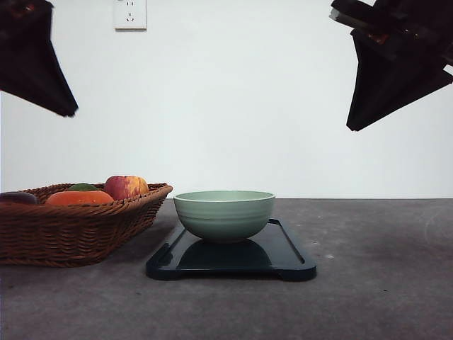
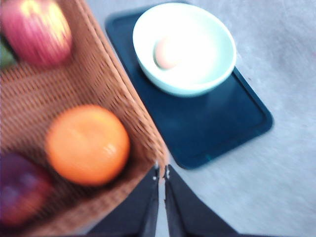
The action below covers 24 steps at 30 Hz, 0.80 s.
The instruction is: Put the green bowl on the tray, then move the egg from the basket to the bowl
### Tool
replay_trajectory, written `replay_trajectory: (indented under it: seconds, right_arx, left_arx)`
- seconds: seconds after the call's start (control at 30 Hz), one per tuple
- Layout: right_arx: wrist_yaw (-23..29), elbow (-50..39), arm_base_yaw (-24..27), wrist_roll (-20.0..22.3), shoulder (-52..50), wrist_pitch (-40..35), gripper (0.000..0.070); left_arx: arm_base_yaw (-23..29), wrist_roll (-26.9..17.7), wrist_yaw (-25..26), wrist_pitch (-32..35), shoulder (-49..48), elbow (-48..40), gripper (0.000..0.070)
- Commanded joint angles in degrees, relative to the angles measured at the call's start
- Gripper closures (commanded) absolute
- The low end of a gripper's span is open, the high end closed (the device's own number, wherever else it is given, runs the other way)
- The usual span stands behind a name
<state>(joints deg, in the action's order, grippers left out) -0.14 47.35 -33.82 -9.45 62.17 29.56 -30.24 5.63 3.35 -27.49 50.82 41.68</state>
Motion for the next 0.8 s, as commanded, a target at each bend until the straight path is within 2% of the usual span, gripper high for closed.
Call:
replay_trajectory:
  seconds: [0.0, 0.17, 0.27, 0.53, 0.77]
  right_arx:
    - [0.17, 0.22, -0.55, -0.39, 0.28, -0.44, 0.0687]
    - [0.18, 0.22, -0.55, -0.39, 0.28, -0.44, 0.0687]
    - [0.17, 0.22, -0.55, -0.39, 0.28, -0.45, 0.0687]
    - [0.19, 0.22, -0.55, -0.39, 0.28, -0.44, 0.0687]
    - [0.19, 0.22, -0.55, -0.39, 0.28, -0.44, 0.0687]
  left_arx:
    - [1.14, -4.73, -0.15, 3.27, -2.26, -1.78, 0.0692]
    - [7.47, -4.74, -0.15, 15.84, -11.65, -11.77, 0.0692]
    - [11.55, -4.73, -0.15, 20.21, -18.64, -18.15, 0.0692]
    - [20.26, -4.73, -0.21, 20.64, -35.96, -31.17, 0.0692]
    - [22.03, -4.71, -0.37, 20.64, -45.19, -37.67, 0.0692]
